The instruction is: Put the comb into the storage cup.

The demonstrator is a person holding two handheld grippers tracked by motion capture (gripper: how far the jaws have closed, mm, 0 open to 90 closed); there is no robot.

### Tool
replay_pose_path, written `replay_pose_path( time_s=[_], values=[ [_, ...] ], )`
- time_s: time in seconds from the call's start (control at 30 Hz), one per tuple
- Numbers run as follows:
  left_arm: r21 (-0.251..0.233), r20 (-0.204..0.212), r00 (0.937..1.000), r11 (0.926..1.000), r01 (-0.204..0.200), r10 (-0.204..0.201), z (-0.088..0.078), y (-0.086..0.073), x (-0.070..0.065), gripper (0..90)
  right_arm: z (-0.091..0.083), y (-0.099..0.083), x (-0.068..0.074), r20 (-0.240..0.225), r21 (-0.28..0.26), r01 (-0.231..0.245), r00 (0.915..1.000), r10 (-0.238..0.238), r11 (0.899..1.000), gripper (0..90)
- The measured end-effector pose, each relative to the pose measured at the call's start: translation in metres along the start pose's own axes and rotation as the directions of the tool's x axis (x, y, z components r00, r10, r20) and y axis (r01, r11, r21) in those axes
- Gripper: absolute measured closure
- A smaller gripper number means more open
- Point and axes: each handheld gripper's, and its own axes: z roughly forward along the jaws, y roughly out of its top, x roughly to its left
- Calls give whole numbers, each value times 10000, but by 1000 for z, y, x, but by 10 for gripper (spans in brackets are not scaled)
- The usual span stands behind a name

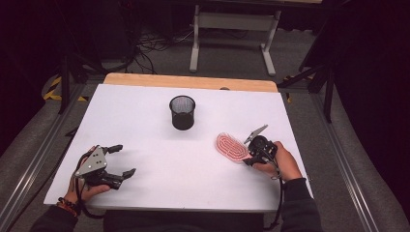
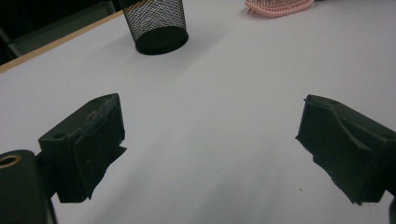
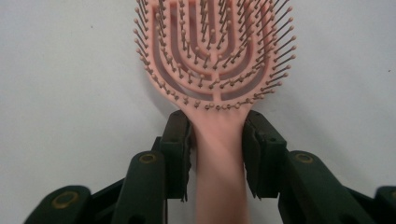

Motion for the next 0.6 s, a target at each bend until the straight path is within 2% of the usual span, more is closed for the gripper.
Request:
replay_pose_path(
  time_s=[0.17, 0.27, 0.4, 0.43, 0.47, 0.5, 0.53, 0.57, 0.6],
  values=[
    [31, 63, 10000, 10000, 17, -17, 1, 0, 0, 80, 0, -4, 0, -138, -286, 122, 9998, -126, 9995, 688],
    [35, 63, 10000, 10000, 6, -6, 1, 0, -1, 80, -1, -6, 3, 46, -592, 260, 9997, -258, 9979, 694],
    [33, 43, 10000, 10000, 30, -30, 1, 0, 0, 80, 0, -9, 3, 172, -1035, 186, 9997, -169, 9945, 696],
    [21, 43, 10000, 10000, 37, -37, 0, 0, 0, 80, -1, -9, 2, 413, -1368, 113, 9991, -57, 9905, 696],
    [13, 34, 10000, 10000, 44, -44, 0, 0, 0, 80, -2, -9, 2, 436, -1516, 49, 9990, 17, 9884, 696],
    [3, -4, 10000, 10000, 44, -44, -1, 0, 0, 80, -7, -11, 2, 578, -2086, -28, 9982, 152, 9780, 696],
    [3, -4, 10000, 10000, 44, -44, -1, 0, 0, 80, -7, -11, 2, 578, -2086, -28, 9982, 152, 9780, 696],
    [-17, -13, 10000, 10000, 59, -59, -1, 0, 0, 80, -8, -11, 2, 623, -2277, -118, 9977, 267, 9736, 696],
    [-29, -18, 10000, 10000, 54, -54, -1, 0, 0, 81, -12, -11, 2, 912, -2701, -55, 9953, 313, 9628, 696]
  ],
)
